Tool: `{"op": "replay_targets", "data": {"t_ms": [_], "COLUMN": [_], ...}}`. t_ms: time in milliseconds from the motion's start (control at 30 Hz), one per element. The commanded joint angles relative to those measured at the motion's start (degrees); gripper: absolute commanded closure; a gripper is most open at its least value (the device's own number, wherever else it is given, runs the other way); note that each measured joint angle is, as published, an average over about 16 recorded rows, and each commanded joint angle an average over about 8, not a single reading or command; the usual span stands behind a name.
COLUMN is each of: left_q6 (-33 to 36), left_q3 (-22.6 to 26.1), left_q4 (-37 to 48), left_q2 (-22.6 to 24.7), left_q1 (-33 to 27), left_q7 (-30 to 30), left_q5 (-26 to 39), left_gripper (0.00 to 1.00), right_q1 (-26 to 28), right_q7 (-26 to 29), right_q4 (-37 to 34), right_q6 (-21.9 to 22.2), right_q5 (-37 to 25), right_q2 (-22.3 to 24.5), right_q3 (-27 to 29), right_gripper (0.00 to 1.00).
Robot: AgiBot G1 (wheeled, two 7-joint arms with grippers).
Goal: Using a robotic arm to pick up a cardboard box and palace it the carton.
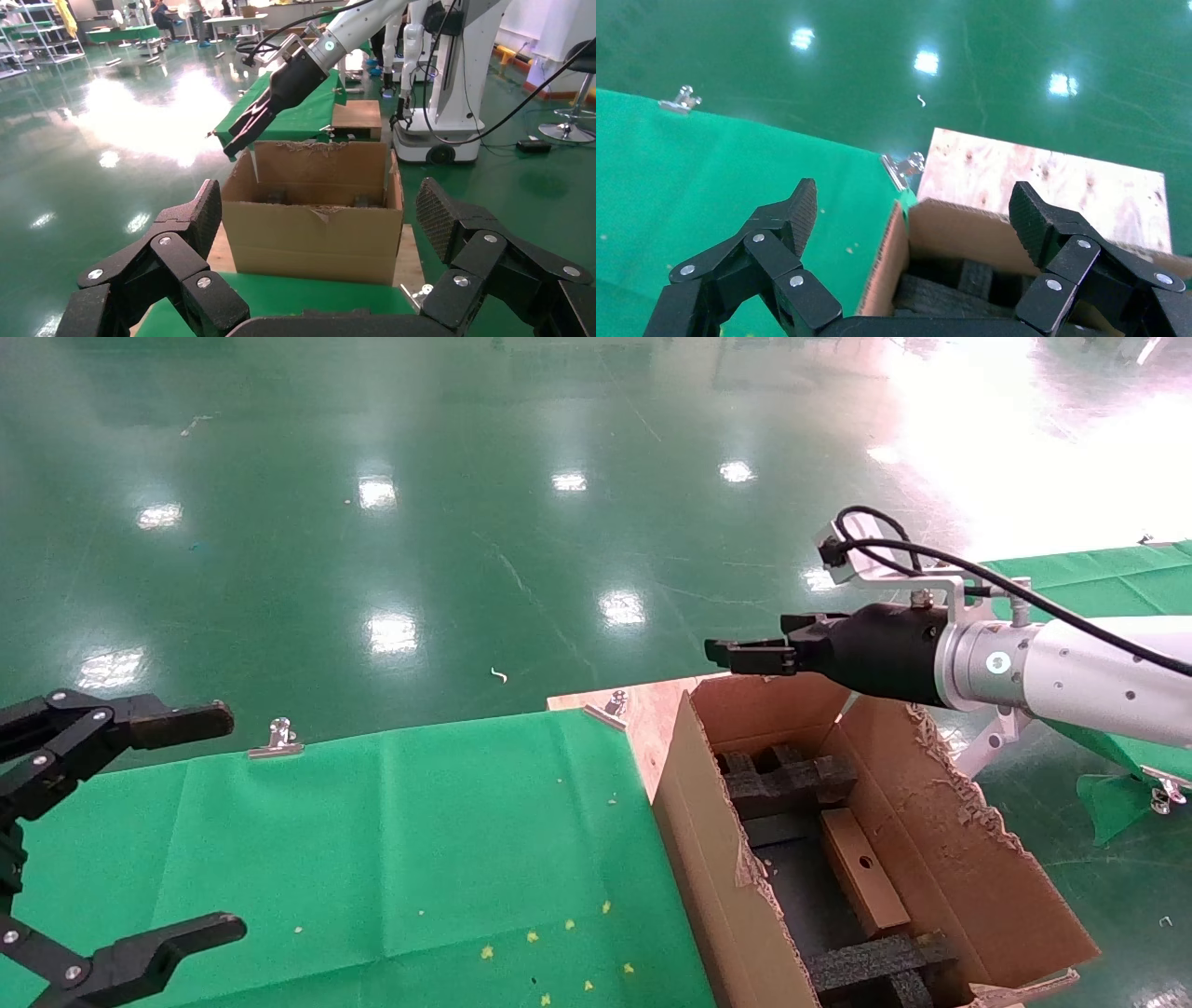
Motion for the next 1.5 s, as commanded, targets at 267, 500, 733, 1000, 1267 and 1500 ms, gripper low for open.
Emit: {"op": "replay_targets", "data": {"t_ms": [267, 500, 733, 1000, 1267, 1500], "left_q6": [0.0, 0.01, 0.0, -0.01, -0.02, -0.02], "left_q3": [0.01, 0.04, 0.06, 0.08, 0.1, 0.12], "left_q4": [0.02, 0.04, 0.04, 0.04, 0.04, 0.04], "left_q2": [0.0, 0.0, -0.01, -0.02, -0.03, -0.04], "left_q1": [-0.01, -0.02, -0.03, -0.04, -0.04, -0.04], "left_q7": [0.01, 0.03, 0.04, 0.05, 0.06, 0.07], "left_q5": [-0.01, -0.02, -0.03, -0.05, -0.06, -0.07], "left_gripper": [0.0, 0.0, 0.0, 0.0, 0.0, 0.0], "right_q1": [-2.42, -8.46, -14.77, -21.94, -29.13, -35.43], "right_q7": [-2.61, -9.41, -16.52, -24.6, -32.7, -39.8], "right_q4": [-0.34, -0.9, -1.5, -2.17, -2.84, -3.43], "right_q6": [-3.0, -10.34, -18.01, -26.74, -35.49, -43.15], "right_q5": [1.17, 4.14, 7.23, 10.76, 14.29, 17.38], "right_q2": [-0.56, -1.87, -3.25, -4.82, -6.39, -7.76], "right_q3": [4.08, 14.5, 25.4, 37.8, 50.21, 61.09], "right_gripper": [0.0, 0.0, 0.0, 0.0, 0.0, 0.0]}}
